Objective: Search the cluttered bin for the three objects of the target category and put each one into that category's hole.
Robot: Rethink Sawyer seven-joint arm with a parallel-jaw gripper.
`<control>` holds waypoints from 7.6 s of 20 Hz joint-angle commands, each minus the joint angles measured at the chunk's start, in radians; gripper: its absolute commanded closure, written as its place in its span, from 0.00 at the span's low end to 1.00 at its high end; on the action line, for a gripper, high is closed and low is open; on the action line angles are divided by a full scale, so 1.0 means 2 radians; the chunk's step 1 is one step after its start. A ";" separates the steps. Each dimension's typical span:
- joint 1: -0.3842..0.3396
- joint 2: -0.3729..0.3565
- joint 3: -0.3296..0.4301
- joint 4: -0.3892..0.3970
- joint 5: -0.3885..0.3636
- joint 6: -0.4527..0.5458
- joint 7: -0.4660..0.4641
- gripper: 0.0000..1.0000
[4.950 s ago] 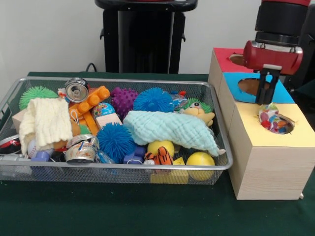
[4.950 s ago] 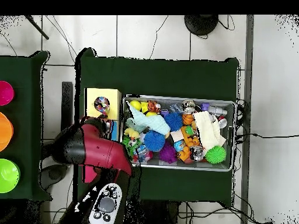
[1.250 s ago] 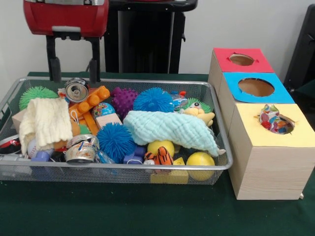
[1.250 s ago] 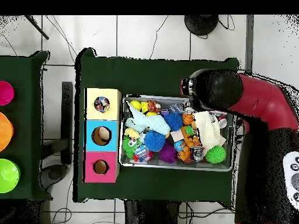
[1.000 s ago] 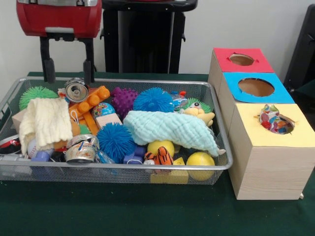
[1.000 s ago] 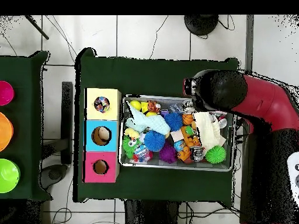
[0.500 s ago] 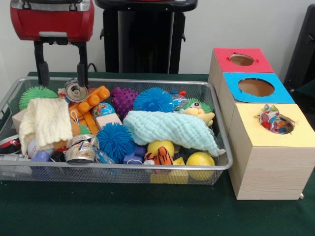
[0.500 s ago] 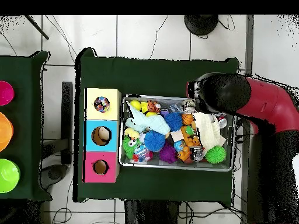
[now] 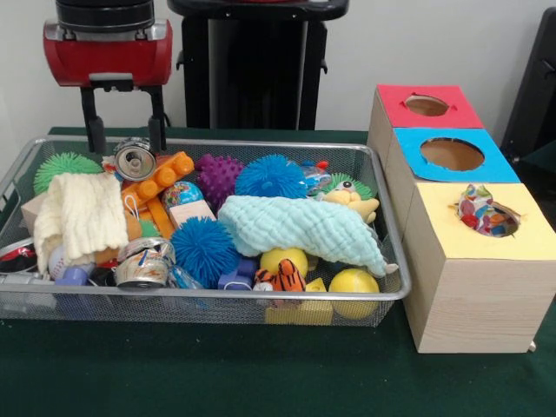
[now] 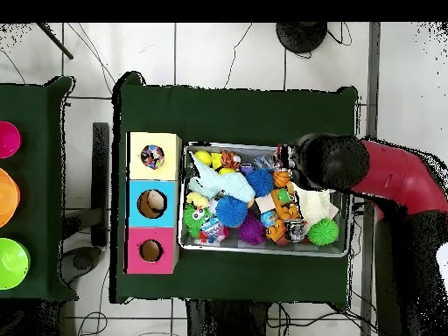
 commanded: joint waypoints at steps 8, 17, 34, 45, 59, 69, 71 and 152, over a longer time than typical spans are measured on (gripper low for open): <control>-0.018 0.015 0.058 0.040 -0.052 0.014 -0.109 0.00; -0.020 0.014 0.062 0.056 -0.070 0.003 -0.096 0.00; -0.040 0.006 0.067 0.090 -0.088 -0.016 -0.091 0.00; -0.090 0.011 0.092 0.066 -0.097 0.026 -0.143 0.00; -0.133 0.017 0.113 0.095 -0.130 0.011 -0.148 0.00; -0.162 0.019 0.121 0.150 -0.161 -0.034 -0.116 0.00; -0.168 0.010 0.122 0.166 -0.164 -0.043 -0.108 0.00; -0.224 0.036 0.141 0.165 -0.208 -0.039 -0.110 0.00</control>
